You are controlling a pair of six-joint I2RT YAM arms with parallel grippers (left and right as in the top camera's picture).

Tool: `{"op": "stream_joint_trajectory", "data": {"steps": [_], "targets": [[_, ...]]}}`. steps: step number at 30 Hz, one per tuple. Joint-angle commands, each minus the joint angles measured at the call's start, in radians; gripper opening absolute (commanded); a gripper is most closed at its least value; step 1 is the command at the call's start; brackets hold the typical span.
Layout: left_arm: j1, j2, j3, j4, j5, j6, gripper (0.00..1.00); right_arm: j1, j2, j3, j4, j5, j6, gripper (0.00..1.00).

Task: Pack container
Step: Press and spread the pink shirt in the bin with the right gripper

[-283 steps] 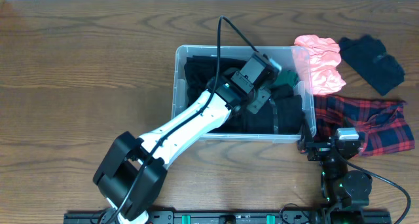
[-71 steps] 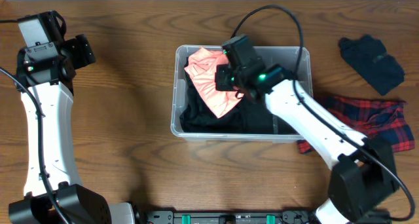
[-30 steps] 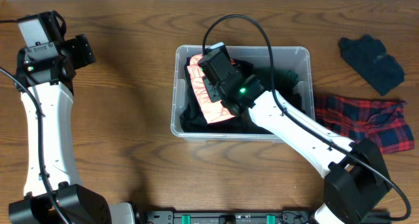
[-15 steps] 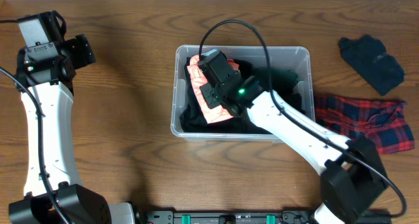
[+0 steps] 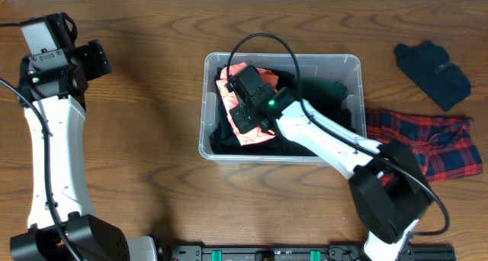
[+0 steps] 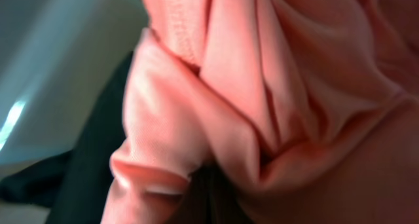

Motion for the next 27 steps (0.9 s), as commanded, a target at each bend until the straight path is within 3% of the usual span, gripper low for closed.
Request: {"op": "stream_joint_trajectory", "data": {"steps": [1,9,18,22,27], "targets": [[0.002,0.001,0.003,-0.001,-0.008,0.001,0.98,-0.019,-0.115,0.054,-0.002,0.000,-0.075,0.01],[0.002,0.001,0.003,-0.001,-0.009,0.001,0.98,-0.061,-0.235,0.061,-0.076,0.077,-0.074,0.01],[0.002,0.001,0.003,-0.001,-0.009,0.001,0.98,-0.068,-0.100,0.009,-0.096,0.146,-0.073,0.02],[0.002,0.001,0.003,-0.001,-0.008,0.001,0.98,-0.070,0.005,0.009,-0.086,0.140,-0.072,0.08],[0.002,0.001,0.003,-0.001,-0.009,0.001,0.98,-0.070,0.031,0.015,-0.082,0.138,-0.079,0.03]]}}
